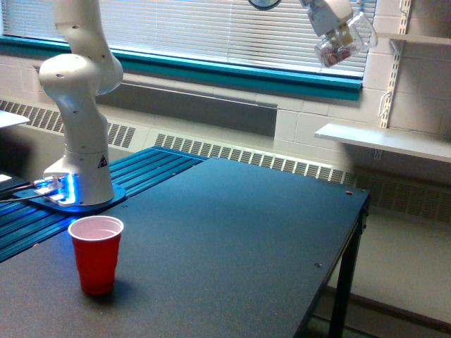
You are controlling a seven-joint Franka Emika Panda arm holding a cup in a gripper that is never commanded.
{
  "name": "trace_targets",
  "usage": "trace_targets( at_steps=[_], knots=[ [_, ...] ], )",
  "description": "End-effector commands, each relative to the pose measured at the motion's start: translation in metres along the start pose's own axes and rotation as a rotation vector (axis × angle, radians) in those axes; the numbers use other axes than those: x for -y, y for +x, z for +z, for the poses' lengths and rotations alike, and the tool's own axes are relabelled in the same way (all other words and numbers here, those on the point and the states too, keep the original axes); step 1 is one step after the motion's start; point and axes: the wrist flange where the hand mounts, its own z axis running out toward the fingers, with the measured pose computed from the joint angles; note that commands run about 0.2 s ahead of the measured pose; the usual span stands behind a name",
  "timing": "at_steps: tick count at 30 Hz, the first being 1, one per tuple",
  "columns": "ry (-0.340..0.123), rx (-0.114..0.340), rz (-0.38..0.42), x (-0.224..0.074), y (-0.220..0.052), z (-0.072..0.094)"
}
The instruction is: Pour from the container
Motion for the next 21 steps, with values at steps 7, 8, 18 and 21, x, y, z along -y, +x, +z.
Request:
trace_targets(
  at_steps=[7, 8, 18, 21],
  knots=[
    [-0.165, -0.049, 0.076, -0.148, 0.076, -0.012],
    [-0.185, -0.055, 0.075, -0.161, 0.079, -0.013],
    [-0.318, -0.07, 0.154, -0.296, 0.067, -0.041],
    [-0.363, -0.06, 0.129, -0.32, 0.056, -0.046]
  ],
)
